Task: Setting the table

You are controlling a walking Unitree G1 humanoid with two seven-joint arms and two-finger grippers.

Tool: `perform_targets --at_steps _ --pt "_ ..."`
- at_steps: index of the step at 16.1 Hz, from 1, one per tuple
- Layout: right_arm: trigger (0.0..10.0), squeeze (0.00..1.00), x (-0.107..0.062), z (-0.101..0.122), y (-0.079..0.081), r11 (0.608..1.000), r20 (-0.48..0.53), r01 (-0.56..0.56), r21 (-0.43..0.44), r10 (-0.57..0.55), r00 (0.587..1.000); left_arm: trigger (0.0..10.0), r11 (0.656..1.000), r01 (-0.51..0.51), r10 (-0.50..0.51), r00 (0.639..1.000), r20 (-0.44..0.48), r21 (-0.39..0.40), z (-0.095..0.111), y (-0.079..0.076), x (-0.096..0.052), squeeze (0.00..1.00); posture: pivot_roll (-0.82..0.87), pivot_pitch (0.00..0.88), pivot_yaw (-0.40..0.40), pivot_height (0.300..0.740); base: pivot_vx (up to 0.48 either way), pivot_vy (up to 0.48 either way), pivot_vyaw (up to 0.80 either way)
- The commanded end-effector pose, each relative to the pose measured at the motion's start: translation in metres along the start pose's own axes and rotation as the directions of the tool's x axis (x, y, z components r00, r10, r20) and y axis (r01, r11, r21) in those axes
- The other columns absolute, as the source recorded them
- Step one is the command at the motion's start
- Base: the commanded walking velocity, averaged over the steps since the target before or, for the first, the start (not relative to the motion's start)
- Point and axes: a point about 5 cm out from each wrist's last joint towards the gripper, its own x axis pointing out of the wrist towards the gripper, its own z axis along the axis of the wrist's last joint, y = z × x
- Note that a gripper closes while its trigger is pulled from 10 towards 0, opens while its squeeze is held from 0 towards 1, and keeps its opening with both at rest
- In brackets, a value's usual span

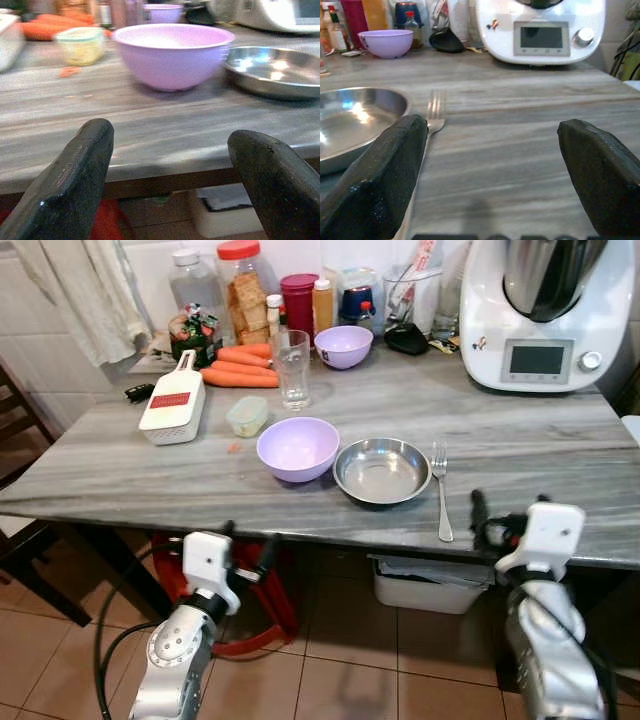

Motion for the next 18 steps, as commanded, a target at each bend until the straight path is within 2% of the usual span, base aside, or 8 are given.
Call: perform_targets --at_steps 1,2,5,7,8,9,10,18 --pt "10.0 1.00 -0.001 0.008 0.010 1.000 0.027 -0.030 0.003 0.030 0.999 10.0 0.997 -0.076 0.077 0.997 -0.016 0.017 -0.003 0.008 -0.003 0.00 -0.09 0.000 0.089 0.740 0.000 0.000 0.00" --pt "10.0 1.00 -0.007 0.011 0.018 0.998 0.050 -0.065 0.004 0.065 0.997 10.0 0.994 -0.108 0.109 0.994 -0.016 0.029 -0.006 0.011 -0.009 0.00 -0.09 0.000 0.078 0.740 0.000 0.000 0.00" --pt "10.0 1.00 -0.017 0.009 0.021 0.996 0.036 -0.087 0.021 0.087 0.996 10.0 0.981 -0.190 0.191 0.981 -0.031 0.030 -0.009 0.022 -0.015 0.00 -0.08 0.000 0.068 0.740 0.000 0.000 0.00" --pt "10.0 0.99 -0.026 0.005 0.022 0.996 0.018 -0.092 -0.008 0.093 0.996 10.0 0.969 -0.246 0.247 0.968 -0.044 0.031 -0.014 0.026 -0.018 0.00 -0.08 0.000 0.062 0.740 0.000 0.000 0.00" --pt "10.0 0.60 -0.026 0.005 0.023 0.995 0.015 -0.095 -0.010 0.096 0.995 10.0 0.970 -0.239 0.241 0.970 -0.046 0.032 -0.015 0.023 -0.017 0.00 -0.08 0.000 0.063 0.740 0.000 0.000 0.00" --pt "10.0 0.10 -0.027 0.007 0.024 0.995 0.016 -0.104 -0.013 0.104 0.994 10.0 0.970 -0.240 0.241 0.969 -0.047 0.036 -0.015 0.022 -0.016 0.00 -0.08 0.000 0.065 0.740 0.000 0.000 0.00" --pt "10.0 0.00 -0.027 0.008 0.025 0.993 0.019 -0.112 -0.022 0.112 0.993 10.0 0.969 -0.245 0.247 0.968 -0.051 0.043 -0.015 0.021 -0.015 0.00 -0.08 0.000 0.066 0.740 0.000 0.000 0.00" --pt "10.0 0.00 -0.024 0.002 0.027 0.991 -0.006 -0.130 -0.035 0.130 0.992 10.0 0.968 -0.242 0.245 0.968 -0.050 0.059 -0.014 0.019 -0.010 0.00 -0.07 0.000 0.065 0.740 -0.060 0.000 0.00"
